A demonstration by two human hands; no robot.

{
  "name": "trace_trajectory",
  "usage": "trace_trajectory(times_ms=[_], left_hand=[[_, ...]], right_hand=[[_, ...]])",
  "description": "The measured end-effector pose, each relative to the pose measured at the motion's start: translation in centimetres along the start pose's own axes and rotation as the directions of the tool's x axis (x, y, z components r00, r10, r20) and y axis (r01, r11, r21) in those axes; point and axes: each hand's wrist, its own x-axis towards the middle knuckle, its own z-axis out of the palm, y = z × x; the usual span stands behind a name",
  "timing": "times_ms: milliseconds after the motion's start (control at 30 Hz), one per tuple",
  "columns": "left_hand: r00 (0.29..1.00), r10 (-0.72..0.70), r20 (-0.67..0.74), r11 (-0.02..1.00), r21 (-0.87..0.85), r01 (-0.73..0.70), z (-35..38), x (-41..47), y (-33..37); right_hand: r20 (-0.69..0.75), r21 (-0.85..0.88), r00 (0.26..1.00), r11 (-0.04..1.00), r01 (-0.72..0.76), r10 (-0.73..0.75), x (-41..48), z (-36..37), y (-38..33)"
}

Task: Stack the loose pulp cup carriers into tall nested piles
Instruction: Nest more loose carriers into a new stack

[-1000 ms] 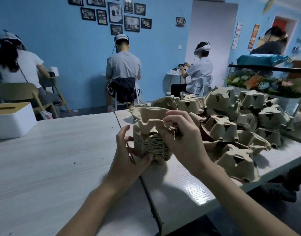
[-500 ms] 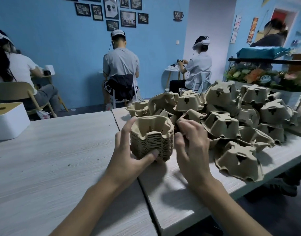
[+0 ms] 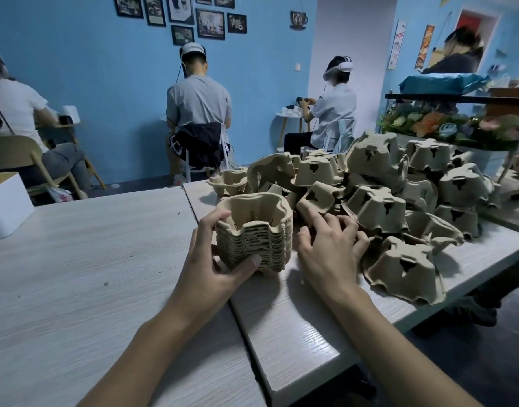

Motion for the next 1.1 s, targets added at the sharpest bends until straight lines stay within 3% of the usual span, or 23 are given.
trace_trajectory(times_ms=[133, 367, 567, 700, 900, 1100], left_hand=[[1.000, 0.008, -0.018, 1.000, 0.002, -0.008, -0.1, -0.1, 0.0], [0.998, -0.002, -0.069, 1.000, 0.001, 0.002, -1.1, -0.1, -0.9], [0.996, 0.006, -0.084, 1.000, 0.006, -0.005, -1.5, -0.3, -1.0], [0.995, 0.011, -0.099, 1.000, 0.024, -0.009, -1.8, -0.1, -1.4], [0.993, 0.002, -0.116, 1.000, 0.021, 0.001, -2.2, 0.1, -1.6], [0.992, 0.016, -0.121, 0.998, 0.067, -0.008, -2.3, 0.3, -2.2]], right_hand=[[-0.122, 0.133, 0.992, 0.990, 0.045, -0.028, -0.3, -0.2, 0.0], [-0.281, 0.379, 0.942, 0.880, 0.287, -0.186, -0.7, 0.1, 0.0], [-0.459, 0.512, 0.872, 0.751, 0.416, -0.170, -0.9, -0.9, -0.1], [-0.500, 0.587, 0.863, 0.701, 0.405, -0.080, -0.5, -1.1, -0.9], [-0.628, 0.390, 0.723, 0.687, 0.612, -0.288, 1.0, -1.2, -3.4], [-0.582, 0.404, 0.688, 0.580, 0.707, -0.433, 1.3, -0.4, -6.2]])
